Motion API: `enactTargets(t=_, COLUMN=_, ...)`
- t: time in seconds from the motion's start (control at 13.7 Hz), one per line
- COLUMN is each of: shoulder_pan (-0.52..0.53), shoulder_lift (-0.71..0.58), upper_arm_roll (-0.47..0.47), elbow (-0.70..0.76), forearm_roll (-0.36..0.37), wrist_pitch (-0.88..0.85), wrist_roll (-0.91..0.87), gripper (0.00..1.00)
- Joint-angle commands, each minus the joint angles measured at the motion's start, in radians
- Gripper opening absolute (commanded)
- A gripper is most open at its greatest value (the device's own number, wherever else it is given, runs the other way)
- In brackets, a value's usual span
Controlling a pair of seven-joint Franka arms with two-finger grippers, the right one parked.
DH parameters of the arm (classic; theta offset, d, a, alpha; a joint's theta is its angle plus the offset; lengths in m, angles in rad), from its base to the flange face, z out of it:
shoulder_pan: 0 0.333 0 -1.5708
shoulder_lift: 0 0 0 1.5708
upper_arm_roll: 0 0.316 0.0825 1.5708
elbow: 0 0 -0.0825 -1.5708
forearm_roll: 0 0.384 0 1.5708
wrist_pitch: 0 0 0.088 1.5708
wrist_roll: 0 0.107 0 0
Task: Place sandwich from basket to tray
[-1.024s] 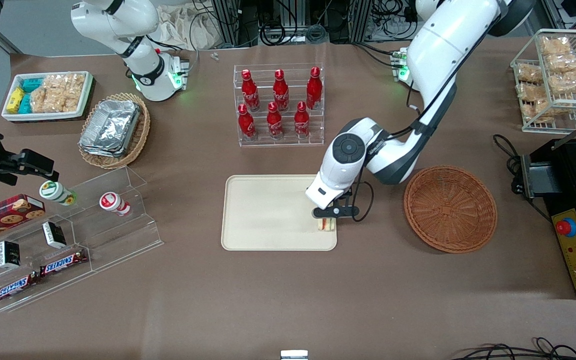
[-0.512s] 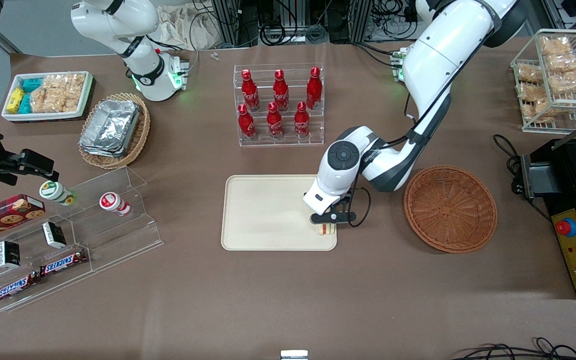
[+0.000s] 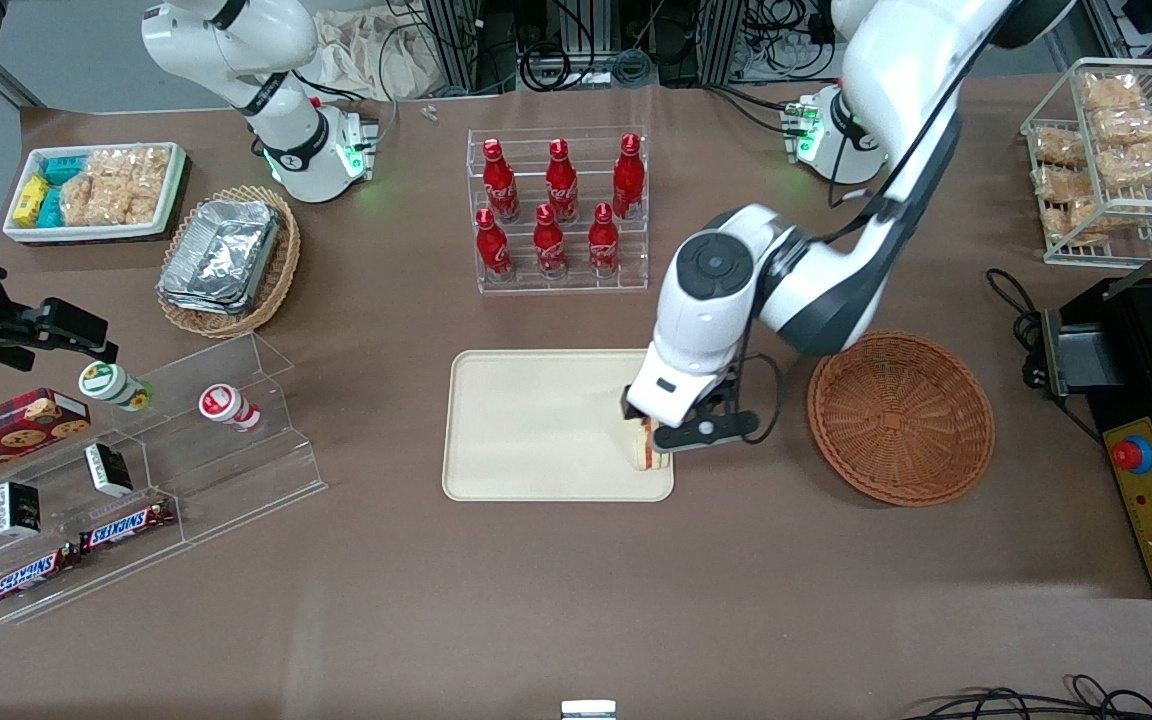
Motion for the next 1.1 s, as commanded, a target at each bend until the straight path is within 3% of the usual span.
enactTargets(t=0.0, shoulder_pan=0.03, shoulder_lift=-0.027, upper_arm_roll=0.0, elbow=0.039, forearm_roll=-0.006, wrist_pitch=-0.061, wrist_roll=-0.015, gripper=1.0)
enactTargets(t=0.15, shoulder_pan=0.065, shoulder_lift=-0.03, upper_arm_roll=0.001, elbow=0.059, forearm_roll=-0.023, wrist_pitch=-0.1, wrist_roll=0.011, gripper=1.0)
enactTargets(t=0.44, shoulder_pan=0.167, shoulder_lift=-0.085, upper_arm_roll=-0.031, elbow=0.074, forearm_roll=-0.12, wrist_pitch=-0.272, wrist_roll=0.242, gripper=1.0)
enactTargets(t=0.59, shoulder_pan=0.218, shoulder_lift=-0.154, upper_arm_roll=-0.025, elbow=0.071, forearm_roll=-0.222, wrist_pitch=-0.364, wrist_roll=0.416, gripper=1.0)
enactTargets(t=1.02, shoulder_pan=0.223, shoulder_lift=-0.339, upper_arm_roll=0.252, elbow=0.051, forearm_roll=-0.305, wrist_pitch=-0.582, wrist_roll=0.753, gripper=1.0)
